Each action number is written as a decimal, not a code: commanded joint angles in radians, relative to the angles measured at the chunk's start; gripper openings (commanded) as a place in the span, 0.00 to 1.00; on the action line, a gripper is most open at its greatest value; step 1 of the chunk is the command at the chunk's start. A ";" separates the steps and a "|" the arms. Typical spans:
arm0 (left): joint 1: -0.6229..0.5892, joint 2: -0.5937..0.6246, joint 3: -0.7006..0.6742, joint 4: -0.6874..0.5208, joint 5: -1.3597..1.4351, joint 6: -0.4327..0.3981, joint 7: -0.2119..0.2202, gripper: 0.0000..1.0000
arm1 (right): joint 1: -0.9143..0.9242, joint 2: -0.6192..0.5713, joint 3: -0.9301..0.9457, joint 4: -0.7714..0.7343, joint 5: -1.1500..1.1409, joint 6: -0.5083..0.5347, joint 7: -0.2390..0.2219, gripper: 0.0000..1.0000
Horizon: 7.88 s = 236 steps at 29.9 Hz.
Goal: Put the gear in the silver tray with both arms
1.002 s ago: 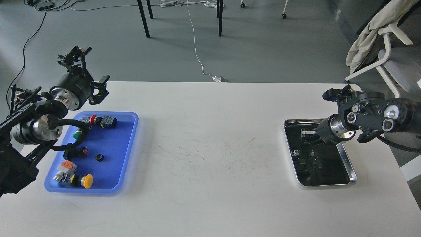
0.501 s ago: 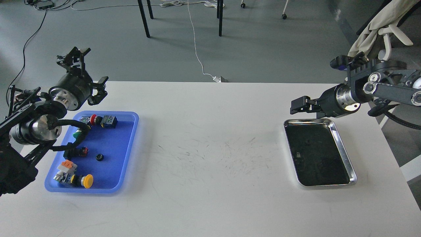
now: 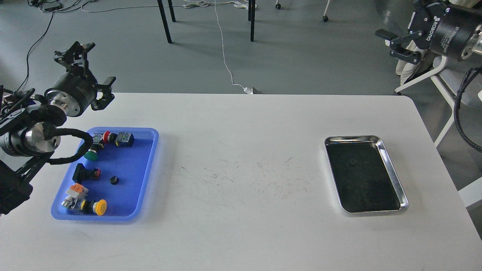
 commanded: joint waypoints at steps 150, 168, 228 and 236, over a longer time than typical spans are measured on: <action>-0.173 -0.655 0.612 -0.022 1.984 -0.210 0.040 0.09 | -0.536 0.374 0.494 -0.485 0.097 0.028 -0.111 0.98; -0.168 -0.655 0.645 0.200 1.923 -0.063 -0.023 0.09 | -0.539 0.346 0.496 -0.485 0.097 0.028 -0.111 0.98; -0.124 -0.382 0.095 0.173 0.503 0.184 -0.003 0.98 | -0.131 0.311 0.018 0.024 -0.492 -0.028 -0.128 0.98; -0.105 -0.273 0.094 0.242 0.214 -0.046 -0.004 0.98 | 0.246 0.492 -0.501 0.024 -0.545 -0.042 -0.130 0.98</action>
